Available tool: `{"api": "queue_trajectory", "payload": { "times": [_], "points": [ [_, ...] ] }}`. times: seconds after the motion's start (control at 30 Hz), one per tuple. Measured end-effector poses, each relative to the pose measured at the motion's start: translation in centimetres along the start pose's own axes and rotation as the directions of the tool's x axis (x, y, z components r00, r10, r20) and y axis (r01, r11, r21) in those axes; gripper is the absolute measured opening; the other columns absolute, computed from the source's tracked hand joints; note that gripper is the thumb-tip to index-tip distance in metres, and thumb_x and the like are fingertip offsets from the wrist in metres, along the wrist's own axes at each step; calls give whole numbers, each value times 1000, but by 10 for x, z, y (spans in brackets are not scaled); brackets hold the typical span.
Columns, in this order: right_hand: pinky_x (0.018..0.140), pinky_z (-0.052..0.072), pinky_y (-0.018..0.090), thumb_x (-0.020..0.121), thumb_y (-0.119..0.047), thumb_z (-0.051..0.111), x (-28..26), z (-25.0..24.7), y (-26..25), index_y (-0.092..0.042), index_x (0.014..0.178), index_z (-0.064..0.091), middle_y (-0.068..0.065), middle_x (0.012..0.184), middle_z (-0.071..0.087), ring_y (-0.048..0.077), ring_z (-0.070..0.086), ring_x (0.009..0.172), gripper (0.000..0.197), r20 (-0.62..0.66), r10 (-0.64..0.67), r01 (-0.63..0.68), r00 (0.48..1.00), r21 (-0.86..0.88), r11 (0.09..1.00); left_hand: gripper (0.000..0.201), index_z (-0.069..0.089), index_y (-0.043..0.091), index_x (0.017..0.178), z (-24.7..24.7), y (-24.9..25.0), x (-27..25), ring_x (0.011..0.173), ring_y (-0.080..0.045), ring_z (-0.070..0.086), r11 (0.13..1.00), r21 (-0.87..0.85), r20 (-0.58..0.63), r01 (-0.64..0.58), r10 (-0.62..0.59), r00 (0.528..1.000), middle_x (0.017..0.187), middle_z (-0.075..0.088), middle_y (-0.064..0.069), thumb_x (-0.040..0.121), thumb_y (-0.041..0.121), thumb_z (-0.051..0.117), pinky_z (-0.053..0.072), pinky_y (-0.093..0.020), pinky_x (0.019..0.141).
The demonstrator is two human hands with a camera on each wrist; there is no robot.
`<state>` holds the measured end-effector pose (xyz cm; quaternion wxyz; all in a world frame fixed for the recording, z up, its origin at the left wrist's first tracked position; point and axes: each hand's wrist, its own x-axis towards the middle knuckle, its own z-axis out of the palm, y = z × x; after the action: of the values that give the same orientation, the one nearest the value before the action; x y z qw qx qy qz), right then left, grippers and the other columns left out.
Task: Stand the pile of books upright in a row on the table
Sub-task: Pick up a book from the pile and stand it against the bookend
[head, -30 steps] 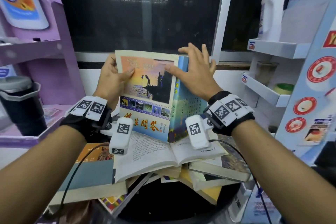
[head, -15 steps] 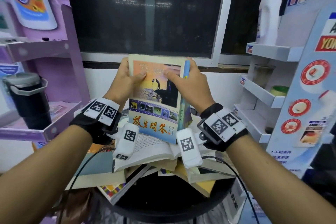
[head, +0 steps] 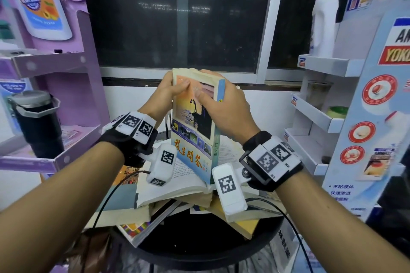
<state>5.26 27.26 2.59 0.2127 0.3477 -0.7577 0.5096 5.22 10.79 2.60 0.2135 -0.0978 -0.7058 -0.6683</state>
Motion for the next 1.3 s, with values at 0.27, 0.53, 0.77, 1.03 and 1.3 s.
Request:
{"api": "queue_trajectory", "payload": {
  "times": [0.27,0.53,0.77,1.03,1.3],
  "points": [
    [70,47,4,91,-31,65,-1,-1,-6,-33,113,58,-26,94,62,-10,62,84,24,103,15,-31,995,155,987,44,49,7,135,-6,0,-3,104,-20,62,985,-170,46,14,-6,999,122,63,-11,95,23,48,51,-32,83],
    [80,59,31,83,-31,72,15,-16,-17,-40,120,54,-15,107,68,6,68,96,42,322,71,-80,944,14,997,47,35,-4,140,-13,-4,1,114,-33,58,933,-360,15,18,-13,1000,131,54,-24,98,15,45,54,-38,89],
    [56,61,40,84,-23,68,25,-29,-38,-36,118,56,-1,102,69,16,74,78,38,419,152,-129,895,-83,988,26,45,11,117,-17,-4,8,105,-30,60,926,-377,-39,-21,7,999,113,59,-16,93,11,53,55,-41,85],
    [51,60,39,82,-11,67,30,-19,-38,-30,120,58,1,101,69,18,73,76,43,357,146,-97,922,-152,984,18,48,16,109,-21,3,12,93,-21,63,934,-356,-36,-37,26,999,95,64,-4,93,9,53,56,-36,76],
    [50,60,39,87,-7,61,38,-12,-30,-23,118,59,2,97,70,18,73,75,35,291,153,-110,944,-159,981,36,50,16,129,-39,12,22,111,-19,62,997,49,-5,59,-59,998,118,64,-2,96,27,54,47,-37,92]
  ]
}}
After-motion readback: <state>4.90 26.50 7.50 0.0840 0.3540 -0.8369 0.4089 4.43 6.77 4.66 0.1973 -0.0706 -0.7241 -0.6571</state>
